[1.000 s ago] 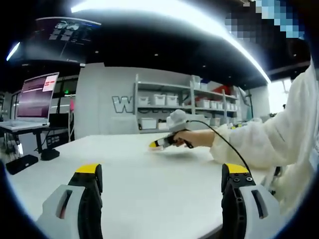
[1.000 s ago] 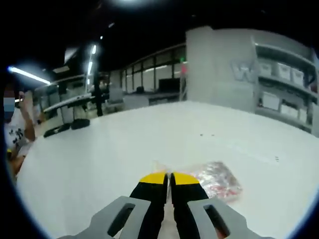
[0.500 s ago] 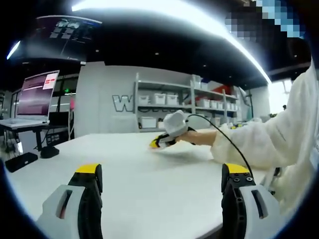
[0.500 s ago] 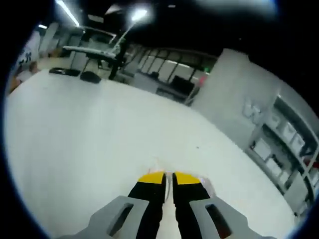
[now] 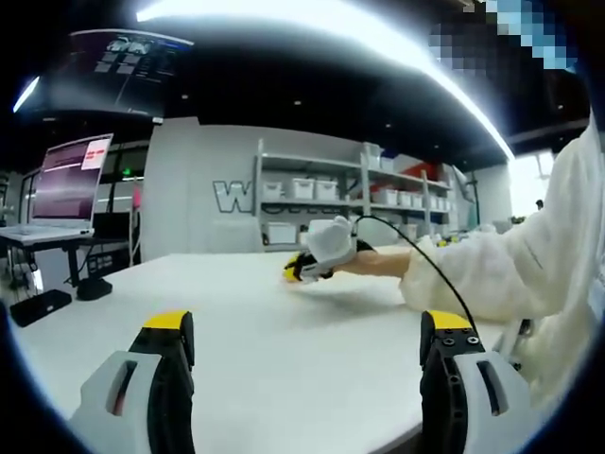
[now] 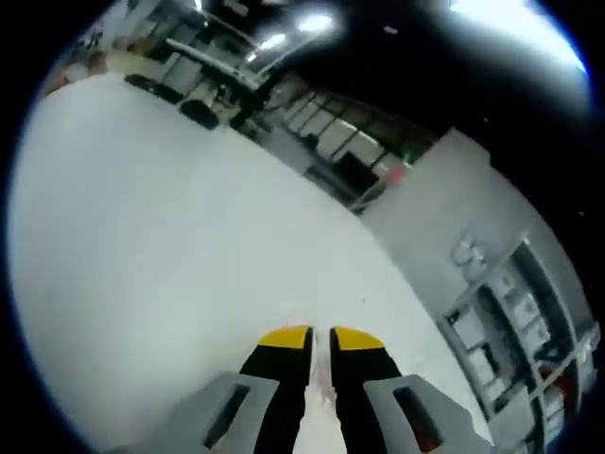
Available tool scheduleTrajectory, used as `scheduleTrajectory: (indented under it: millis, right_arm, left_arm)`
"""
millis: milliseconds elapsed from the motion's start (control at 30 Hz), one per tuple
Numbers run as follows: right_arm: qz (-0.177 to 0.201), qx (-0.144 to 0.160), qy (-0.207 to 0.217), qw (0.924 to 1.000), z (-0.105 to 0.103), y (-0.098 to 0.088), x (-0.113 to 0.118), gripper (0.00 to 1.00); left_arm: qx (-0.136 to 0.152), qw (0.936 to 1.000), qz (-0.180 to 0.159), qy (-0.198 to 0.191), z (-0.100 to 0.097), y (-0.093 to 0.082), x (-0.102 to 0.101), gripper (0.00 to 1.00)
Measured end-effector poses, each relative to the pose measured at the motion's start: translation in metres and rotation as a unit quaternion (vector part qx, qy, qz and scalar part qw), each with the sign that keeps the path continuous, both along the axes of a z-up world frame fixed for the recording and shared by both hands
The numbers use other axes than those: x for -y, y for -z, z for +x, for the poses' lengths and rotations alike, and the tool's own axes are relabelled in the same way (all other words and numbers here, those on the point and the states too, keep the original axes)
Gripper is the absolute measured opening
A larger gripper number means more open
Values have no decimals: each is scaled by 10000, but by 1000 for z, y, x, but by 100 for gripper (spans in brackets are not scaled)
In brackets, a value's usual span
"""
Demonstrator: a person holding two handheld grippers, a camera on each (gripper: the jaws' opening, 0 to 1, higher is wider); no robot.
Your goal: Open the resealable bag by pulling the two sides of the seal apart until the entire bag opening is separated and visibly accessible.
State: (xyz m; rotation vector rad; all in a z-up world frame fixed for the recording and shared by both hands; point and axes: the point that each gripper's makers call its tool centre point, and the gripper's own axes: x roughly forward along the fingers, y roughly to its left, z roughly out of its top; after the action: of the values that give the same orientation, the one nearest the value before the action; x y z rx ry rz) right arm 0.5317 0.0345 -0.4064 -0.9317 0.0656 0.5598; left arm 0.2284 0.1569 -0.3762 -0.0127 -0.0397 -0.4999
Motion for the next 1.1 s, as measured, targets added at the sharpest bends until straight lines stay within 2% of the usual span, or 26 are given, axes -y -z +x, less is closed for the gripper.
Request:
scheduleTrajectory:
  millis: [33,100,267,567,733,900,1033,1100]
  right_arm:
    - [-168,147,-16,9997,-1,-2,1,9]
    - [-287,246,-70,9993,-5,-4,-1,10]
    - [-228,274,-255,9990,-14,-6,-8,12]
    - [-275,205,-189,9992,-6,1,-5,14]
    - [-192,52,-162,9997,-1,6,-6,19]
    - [115,-134,-73,9998,7,8,-6,26]
    - [224,-133,-8,9997,9,9,-3,37]
    - [280,-168,40,9995,11,9,-2,37]
  left_arm:
    - [6,10000,-16,1,0,0,0,99]
    - [13,10000,-57,4,0,-1,0,99]
    - [-1,10000,-48,21,1,0,2,99]
    - [28,10000,-51,11,1,-3,1,99]
    - [-6,10000,-26,21,1,-1,2,99]
    - [-20,10000,-24,26,2,0,2,99]
    - [-25,10000,-26,0,2,1,0,99]
    - [-38,10000,-4,-3,2,2,0,99]
